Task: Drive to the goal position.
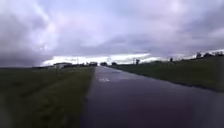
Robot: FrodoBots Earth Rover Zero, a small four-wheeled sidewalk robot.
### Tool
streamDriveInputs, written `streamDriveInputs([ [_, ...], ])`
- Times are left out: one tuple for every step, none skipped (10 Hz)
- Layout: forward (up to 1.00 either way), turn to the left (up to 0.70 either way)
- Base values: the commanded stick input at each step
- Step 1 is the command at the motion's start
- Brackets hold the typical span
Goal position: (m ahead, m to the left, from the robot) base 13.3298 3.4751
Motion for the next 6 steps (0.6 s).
streamDriveInputs([
  [0.7, 0.0],
  [0.7, 0.0],
  [0.7, 0.0],
  [0.7, 0.0],
  [0.7, 0.0],
  [0.7, 0.0],
])
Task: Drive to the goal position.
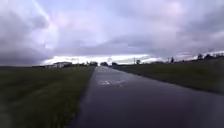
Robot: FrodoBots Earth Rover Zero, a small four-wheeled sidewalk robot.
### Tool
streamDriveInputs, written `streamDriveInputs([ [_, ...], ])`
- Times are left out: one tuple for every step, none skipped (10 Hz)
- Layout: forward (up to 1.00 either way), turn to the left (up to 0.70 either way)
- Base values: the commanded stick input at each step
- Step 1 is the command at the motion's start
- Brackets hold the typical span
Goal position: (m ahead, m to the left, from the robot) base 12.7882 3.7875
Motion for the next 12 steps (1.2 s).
streamDriveInputs([
  [0.7, 0.0],
  [0.7, 0.0],
  [0.7, 0.0],
  [0.7, 0.0],
  [0.7, 0.0],
  [0.7, 0.0],
  [0.7, 0.0],
  [0.7, 0.0],
  [0.7, 0.0],
  [0.7, 0.0],
  [0.7, 0.0],
  [0.7, 0.0],
])
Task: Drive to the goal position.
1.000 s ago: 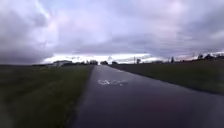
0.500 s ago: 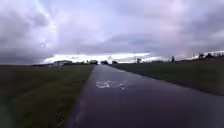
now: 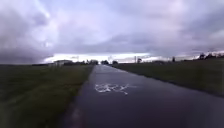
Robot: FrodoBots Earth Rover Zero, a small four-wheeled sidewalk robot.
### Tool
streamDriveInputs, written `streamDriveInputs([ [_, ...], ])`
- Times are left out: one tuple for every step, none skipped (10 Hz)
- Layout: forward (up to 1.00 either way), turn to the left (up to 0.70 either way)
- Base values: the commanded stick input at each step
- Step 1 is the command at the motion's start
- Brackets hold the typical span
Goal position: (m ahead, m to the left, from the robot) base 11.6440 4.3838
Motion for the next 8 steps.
streamDriveInputs([
  [0.7, 0.0],
  [0.7, 0.0],
  [0.7, 0.0],
  [0.7, 0.0],
  [0.7, 0.0],
  [0.7, 0.0],
  [0.7, 0.0],
  [0.7, 0.0],
])
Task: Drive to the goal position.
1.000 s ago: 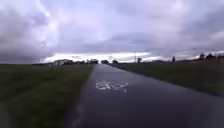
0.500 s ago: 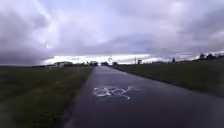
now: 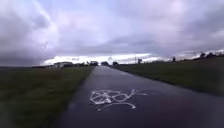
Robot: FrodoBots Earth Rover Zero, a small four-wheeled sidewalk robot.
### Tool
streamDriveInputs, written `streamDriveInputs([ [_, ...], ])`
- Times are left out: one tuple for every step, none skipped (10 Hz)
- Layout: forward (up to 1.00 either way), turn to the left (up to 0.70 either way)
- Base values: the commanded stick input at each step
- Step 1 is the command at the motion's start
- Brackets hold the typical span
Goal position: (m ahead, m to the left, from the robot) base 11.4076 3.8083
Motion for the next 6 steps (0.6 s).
streamDriveInputs([
  [0.7, 0.0],
  [0.7, 0.0],
  [0.7, 0.0],
  [0.7, 0.0],
  [0.7, 0.07],
  [0.7, 0.25],
])
